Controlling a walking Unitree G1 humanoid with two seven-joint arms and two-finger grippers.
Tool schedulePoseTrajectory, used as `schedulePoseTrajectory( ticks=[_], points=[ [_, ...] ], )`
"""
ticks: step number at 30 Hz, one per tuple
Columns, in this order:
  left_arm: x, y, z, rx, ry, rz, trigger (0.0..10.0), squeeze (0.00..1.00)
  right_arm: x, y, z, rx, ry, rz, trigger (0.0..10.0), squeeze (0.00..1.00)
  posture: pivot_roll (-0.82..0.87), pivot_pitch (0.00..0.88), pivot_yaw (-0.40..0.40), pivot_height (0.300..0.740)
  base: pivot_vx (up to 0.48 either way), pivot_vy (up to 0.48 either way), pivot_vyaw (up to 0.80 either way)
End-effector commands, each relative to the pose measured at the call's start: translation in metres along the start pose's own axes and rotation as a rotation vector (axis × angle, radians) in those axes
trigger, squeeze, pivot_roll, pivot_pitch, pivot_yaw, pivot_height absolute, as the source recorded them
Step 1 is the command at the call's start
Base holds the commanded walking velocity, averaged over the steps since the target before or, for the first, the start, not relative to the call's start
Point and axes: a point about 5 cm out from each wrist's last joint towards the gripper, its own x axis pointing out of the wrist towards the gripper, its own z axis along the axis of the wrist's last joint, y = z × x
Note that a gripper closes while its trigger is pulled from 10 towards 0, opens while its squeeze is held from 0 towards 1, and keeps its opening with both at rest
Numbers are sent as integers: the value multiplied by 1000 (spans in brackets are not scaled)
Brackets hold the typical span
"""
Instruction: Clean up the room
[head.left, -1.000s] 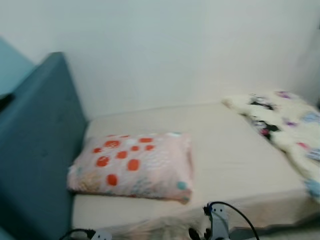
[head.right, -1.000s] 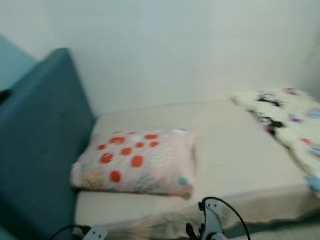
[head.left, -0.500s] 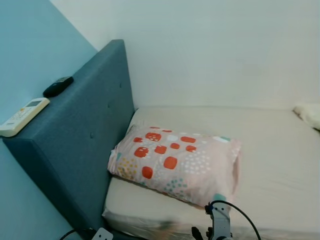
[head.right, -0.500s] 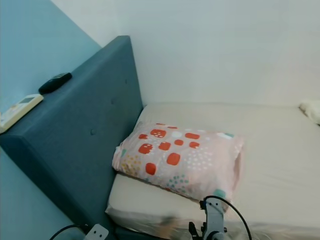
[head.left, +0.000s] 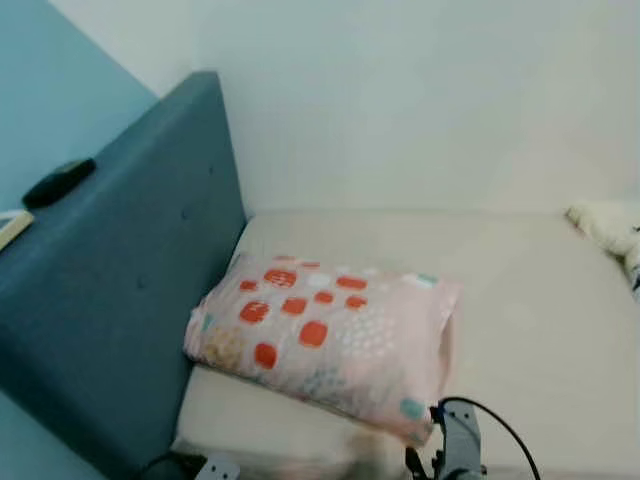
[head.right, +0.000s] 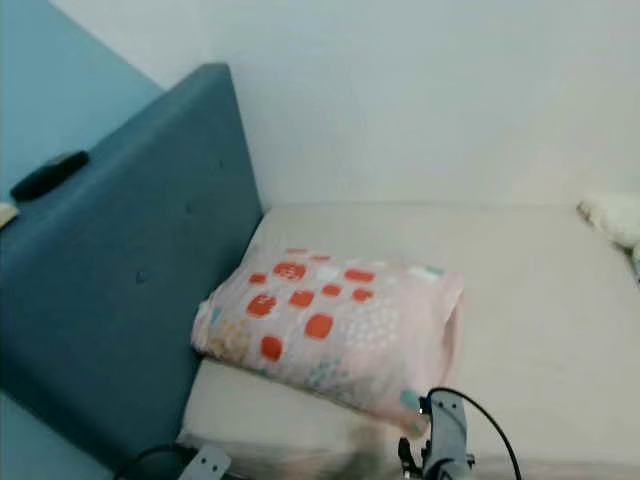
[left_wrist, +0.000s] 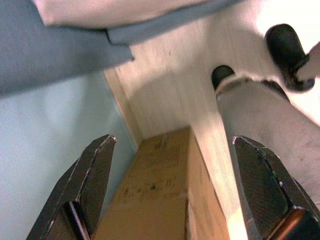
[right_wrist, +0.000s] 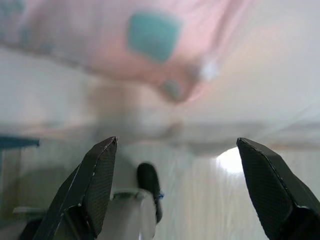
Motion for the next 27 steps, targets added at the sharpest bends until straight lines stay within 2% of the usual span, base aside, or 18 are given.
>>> schedulePoseTrajectory(
  ticks=[1, 10, 16, 19, 24, 26, 27],
  points=[
    [-1, 1, -7, -18, 22, -1, 10000, 0, -1, 3, -7, 1, 23, -1, 10000, 0, -45, 6, 7, 740, 0, 0, 0],
    [-1, 1, -8, -36, 23, -7, 10000, 0, 1, 0, 2, -1, -1, -21, 10000, 0, -45, 0, 3, 740, 0, 0, 0],
    [-1, 0, -9, -36, 21, -6, 10000, 0, 4, 0, 28, 12, -85, -29, 10000, 0, -49, 5, 3, 740, 0, -392, 0],
    [-1, 3, -8, -48, 14, 25, 10000, 0, 5, 1, 38, 23, -114, -28, 10000, 0, -50, 11, 5, 740, 0, 0, 0],
    [-1, 2, -8, -46, 14, 21, 10000, 0, 6, 4, 58, 79, -175, 3, 10000, 0, -49, 24, 1, 740, 0, 0, 0],
    [-1, 1, -10, -47, 20, 18, 10000, 0, 7, 8, 74, 100, -220, 40, 10000, 0, -45, 41, -1, 740, 0, 0, 0],
    [-1, 1, -10, -47, 20, 18, 10000, 0, 7, 8, 74, 100, -220, 40, 10000, 0, -45, 41, -1, 740, 0, 0, 0]
  ],
)
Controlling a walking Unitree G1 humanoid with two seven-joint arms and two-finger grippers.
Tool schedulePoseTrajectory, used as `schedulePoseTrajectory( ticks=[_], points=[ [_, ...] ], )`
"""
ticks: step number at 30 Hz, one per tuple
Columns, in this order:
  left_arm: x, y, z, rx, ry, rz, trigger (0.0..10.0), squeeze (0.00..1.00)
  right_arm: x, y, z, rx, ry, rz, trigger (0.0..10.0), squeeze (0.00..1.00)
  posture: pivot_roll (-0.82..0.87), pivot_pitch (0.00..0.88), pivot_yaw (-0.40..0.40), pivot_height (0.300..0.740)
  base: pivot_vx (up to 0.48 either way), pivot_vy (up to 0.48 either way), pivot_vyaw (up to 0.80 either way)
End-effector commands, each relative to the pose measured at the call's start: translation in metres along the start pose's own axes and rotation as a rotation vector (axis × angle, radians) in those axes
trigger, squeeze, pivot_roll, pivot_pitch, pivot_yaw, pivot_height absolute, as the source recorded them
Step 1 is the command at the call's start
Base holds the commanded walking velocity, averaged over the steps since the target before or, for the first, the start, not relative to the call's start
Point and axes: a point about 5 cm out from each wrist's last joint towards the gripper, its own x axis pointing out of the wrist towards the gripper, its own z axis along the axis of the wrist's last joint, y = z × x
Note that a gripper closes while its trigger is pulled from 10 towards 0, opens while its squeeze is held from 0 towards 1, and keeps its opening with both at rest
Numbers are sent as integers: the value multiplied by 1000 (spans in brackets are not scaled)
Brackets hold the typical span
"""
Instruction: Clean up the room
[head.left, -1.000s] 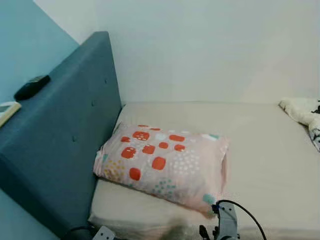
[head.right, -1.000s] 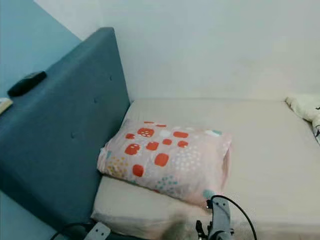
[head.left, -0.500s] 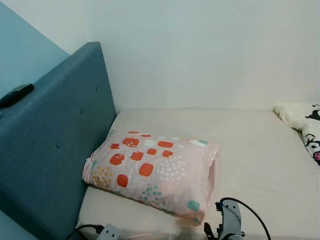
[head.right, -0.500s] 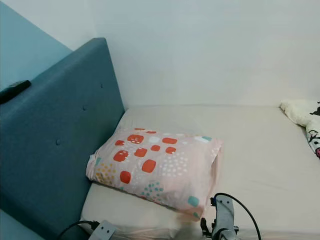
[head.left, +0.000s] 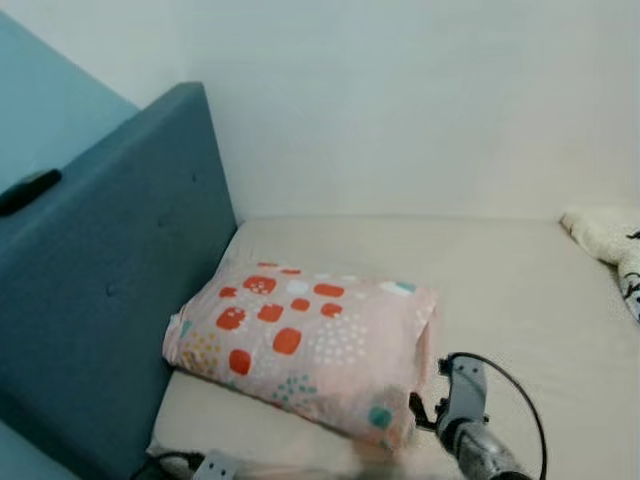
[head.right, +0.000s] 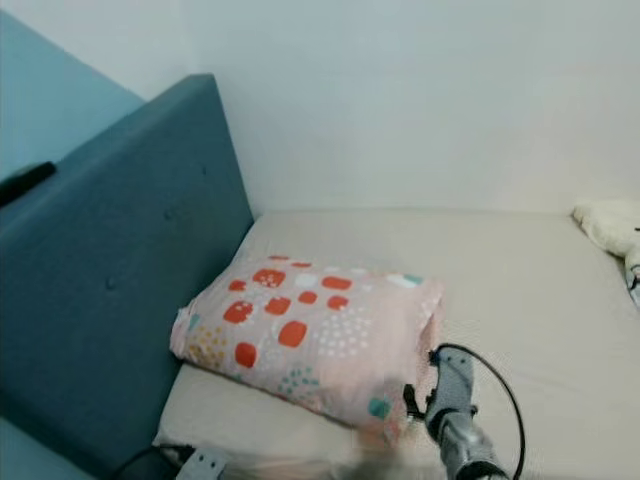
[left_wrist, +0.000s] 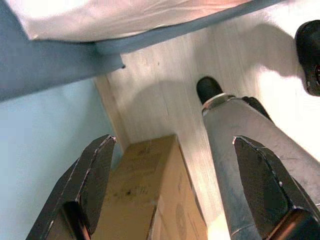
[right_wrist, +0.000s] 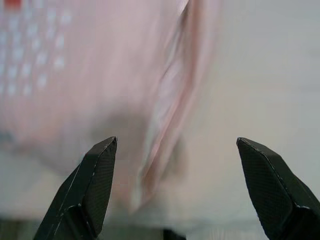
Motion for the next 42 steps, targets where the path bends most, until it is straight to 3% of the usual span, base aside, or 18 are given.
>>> schedulePoseTrajectory(
  ticks=[1, 9, 17, 32, 34, 38, 39, 42],
  points=[
    [-1, 1, -8, -3, 25, -1, 10000, 0, 3, 12, 8, 29, -25, 49, 10000, 0, -45, 44, 0, 740, 0, 0, 0],
    [-2, -1, -16, -28, 32, -3, 10000, 0, 8, 21, 34, 48, -76, 93, 10000, 0, -33, 91, -8, 735, 0, 0, 0],
    [-4, 6, -26, -34, 28, 21, 10000, 0, 9, 22, 49, 154, -132, 170, 10000, 0, 3, 160, -8, 700, 0, 0, 0],
    [-4, 9, -27, -56, 14, 43, 10000, 0, 9, 20, 54, 131, -149, 190, 10000, 0, -3, 172, -13, 656, 0, 0, 0],
    [-4, 8, -22, -89, -8, 42, 10000, 0, 8, 18, 52, 131, -144, 189, 10000, 0, -4, 175, -13, 656, 0, 0, 0],
    [-3, 18, 26, -392, -265, 9, 10000, 0, 8, 16, 50, 124, -139, 175, 10000, 0, -6, 174, -18, 656, 0, 0, 0],
    [-3, 18, 26, -392, -265, 9, 10000, 0, 8, 16, 50, 124, -139, 175, 10000, 0, -6, 174, -18, 656, 0, 0, 0],
    [-7, 33, 56, -519, -411, 18, 10000, 0, 8, 16, 49, 110, -129, 174, 10000, 0, -6, 176, -20, 651, 0, 0, 0]
  ],
)
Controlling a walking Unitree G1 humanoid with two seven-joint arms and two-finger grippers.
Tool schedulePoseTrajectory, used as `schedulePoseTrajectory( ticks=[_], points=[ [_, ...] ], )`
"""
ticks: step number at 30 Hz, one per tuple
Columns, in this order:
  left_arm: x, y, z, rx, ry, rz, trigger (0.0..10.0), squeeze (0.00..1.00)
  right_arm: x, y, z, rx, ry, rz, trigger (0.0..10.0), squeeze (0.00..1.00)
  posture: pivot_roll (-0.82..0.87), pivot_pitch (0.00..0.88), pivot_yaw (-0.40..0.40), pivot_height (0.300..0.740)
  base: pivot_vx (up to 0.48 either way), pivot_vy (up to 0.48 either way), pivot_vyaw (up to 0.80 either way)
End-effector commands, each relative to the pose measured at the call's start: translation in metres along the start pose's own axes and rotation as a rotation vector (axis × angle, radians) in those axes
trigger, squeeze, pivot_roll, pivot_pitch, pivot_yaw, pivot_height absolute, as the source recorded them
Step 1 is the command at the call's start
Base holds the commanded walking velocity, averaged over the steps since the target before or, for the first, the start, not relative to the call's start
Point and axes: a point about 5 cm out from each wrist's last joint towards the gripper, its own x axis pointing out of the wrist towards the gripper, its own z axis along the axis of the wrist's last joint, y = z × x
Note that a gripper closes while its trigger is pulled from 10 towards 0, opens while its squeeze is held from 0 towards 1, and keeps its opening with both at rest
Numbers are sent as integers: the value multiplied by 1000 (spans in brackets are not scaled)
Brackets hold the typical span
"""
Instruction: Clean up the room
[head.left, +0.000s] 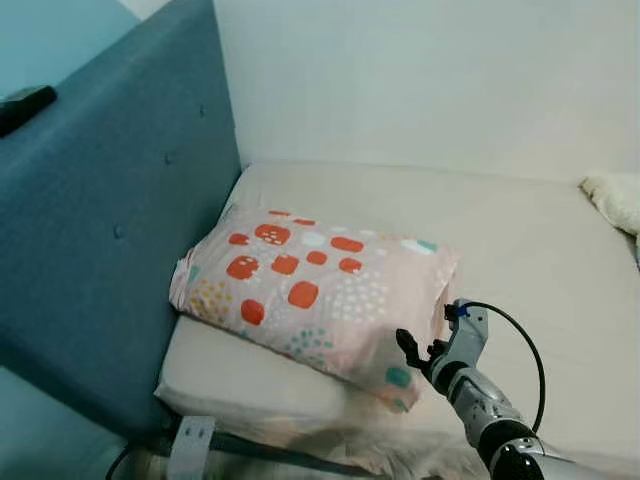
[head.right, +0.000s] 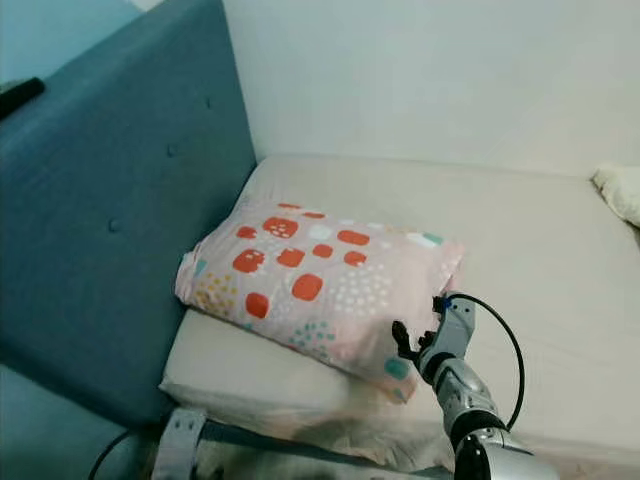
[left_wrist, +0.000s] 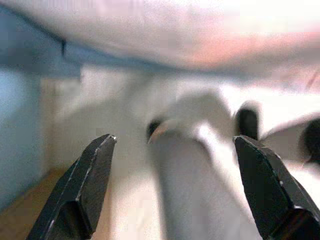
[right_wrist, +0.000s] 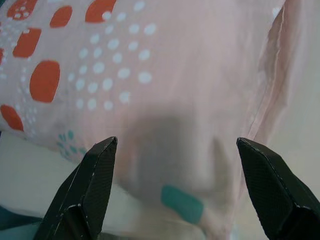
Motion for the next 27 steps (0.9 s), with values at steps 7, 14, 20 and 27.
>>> schedulePoseTrajectory(
  ticks=[7, 14, 20, 27],
  points=[
    [6, 13, 52, -174, -241, 23, 10000, 0, -3, -4, -5, -5, 9, -13, 10000, 0, -5, 180, -20, 626, 0, 0, 0],
    [5, 18, 61, -125, -292, 3, 10000, 0, -5, -12, 0, 22, -32, -23, 10000, 0, 28, 208, -11, 626, 0, 0, 0],
    [-3, 22, 41, -119, -287, -24, 10000, 0, -9, -27, 23, 63, -142, -19, 10000, 0, 71, 242, 6, 626, 0, 0, 0],
    [-7, 20, 30, -150, -298, -60, 10000, 0, -14, -38, 43, 127, -252, 22, 10000, 0, 90, 262, 10, 626, 0, 0, 0]
  ],
)
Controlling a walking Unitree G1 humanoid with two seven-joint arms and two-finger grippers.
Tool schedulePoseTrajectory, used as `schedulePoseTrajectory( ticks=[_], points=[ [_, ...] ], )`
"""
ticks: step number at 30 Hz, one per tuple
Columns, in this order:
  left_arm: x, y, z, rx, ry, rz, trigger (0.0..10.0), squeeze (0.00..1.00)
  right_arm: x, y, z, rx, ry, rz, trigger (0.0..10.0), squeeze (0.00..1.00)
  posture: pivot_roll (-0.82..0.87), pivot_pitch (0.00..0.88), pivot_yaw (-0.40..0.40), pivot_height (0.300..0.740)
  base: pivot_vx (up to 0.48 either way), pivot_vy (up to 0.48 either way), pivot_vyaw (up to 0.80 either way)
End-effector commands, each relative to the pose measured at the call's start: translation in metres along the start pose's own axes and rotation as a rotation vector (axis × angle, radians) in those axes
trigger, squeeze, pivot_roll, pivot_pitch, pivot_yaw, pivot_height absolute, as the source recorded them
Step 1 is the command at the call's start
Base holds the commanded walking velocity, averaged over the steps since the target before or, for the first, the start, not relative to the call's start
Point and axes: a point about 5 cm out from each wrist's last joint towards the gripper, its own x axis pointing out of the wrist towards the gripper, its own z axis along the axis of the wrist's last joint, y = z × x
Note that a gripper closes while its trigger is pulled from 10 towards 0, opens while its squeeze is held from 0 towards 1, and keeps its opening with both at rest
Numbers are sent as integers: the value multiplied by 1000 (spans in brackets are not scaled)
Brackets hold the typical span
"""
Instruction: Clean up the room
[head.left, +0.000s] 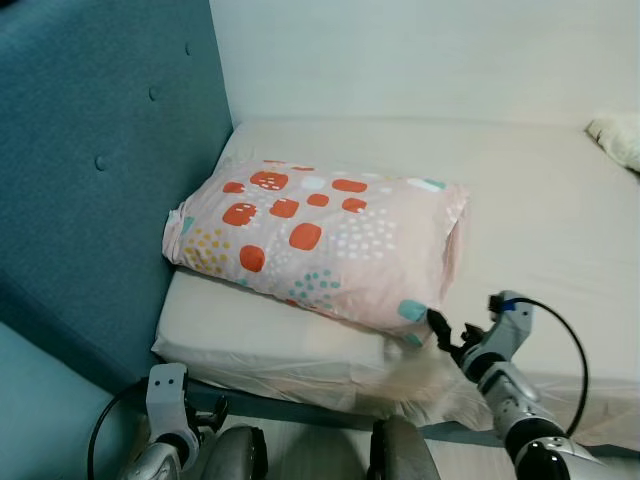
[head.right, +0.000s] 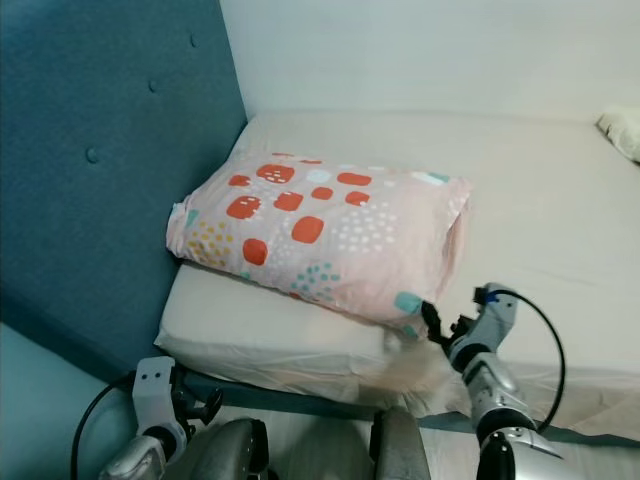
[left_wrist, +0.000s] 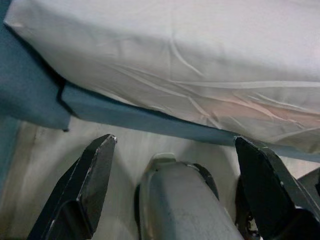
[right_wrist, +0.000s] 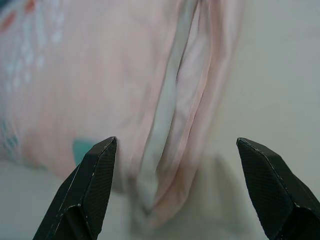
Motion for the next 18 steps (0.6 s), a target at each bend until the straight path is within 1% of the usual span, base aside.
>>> schedulePoseTrajectory(
  ticks=[1, 3, 4, 5, 7, 8, 10, 14, 15, 16, 17, 18],
  points=[
    [-5, 0, -6, -16, 5, -5, 10000, 0, -1, -2, 0, 39, -8, -1, 10000, 0, 91, 264, 10, 626, 0, 0, 0],
    [-5, -3, -7, -22, -2, -17, 10000, 0, -3, -12, 7, 82, -29, -52, 10000, 0, 98, 275, 10, 616, 0, 0, 0],
    [-5, -3, -7, -22, -2, -17, 10000, 0, -3, -12, 7, 82, -29, -52, 10000, 0, 98, 275, 10, 616, 0, 0, 0],
    [-5, -6, -8, -23, -7, -28, 10000, 0, -7, -21, 11, 122, -45, -88, 10000, 0, 103, 283, 12, 606, 0, 0, 0],
    [-5, -6, -8, -23, -7, -28, 10000, 0, -7, -21, 11, 122, -45, -88, 10000, 0, 103, 283, 12, 601, 0, 0, 0],
    [-5, -7, -8, -21, -8, -36, 10000, 0, -9, -25, 12, 144, -52, -98, 10000, 0, 106, 291, 18, 596, 0, 0, 0],
    [-6, -9, -9, -15, -10, -47, 10000, 0, -11, -27, 10, 162, -51, -95, 10000, 0, 110, 296, 21, 596, 0, 0, 0],
    [-6, -12, -9, -7, -18, -66, 10000, 0, -11, -26, 7, 174, -47, -73, 10000, 0, 114, 302, 24, 596, 0, 0, 0],
    [-6, -13, -7, -4, -31, -79, 10000, 0, -10, -21, 7, 185, -63, -40, 10000, 0, 115, 304, 26, 596, 0, 0, 0],
    [-6, -13, -7, -4, -31, -79, 10000, 0, -10, -21, 7, 185, -63, -40, 10000, 0, 115, 304, 26, 596, 0, 0, 0],
    [-5, -15, -4, -2, -49, -93, 10000, 0, -7, -15, 9, 190, -88, 7, 10000, 0, 119, 308, 26, 596, 0, 0, 0],
    [-5, -15, -4, -2, -49, -93, 10000, 0, -7, -15, 9, 190, -88, 7, 10000, 0, 119, 308, 26, 596, 0, 0, 0]
  ],
)
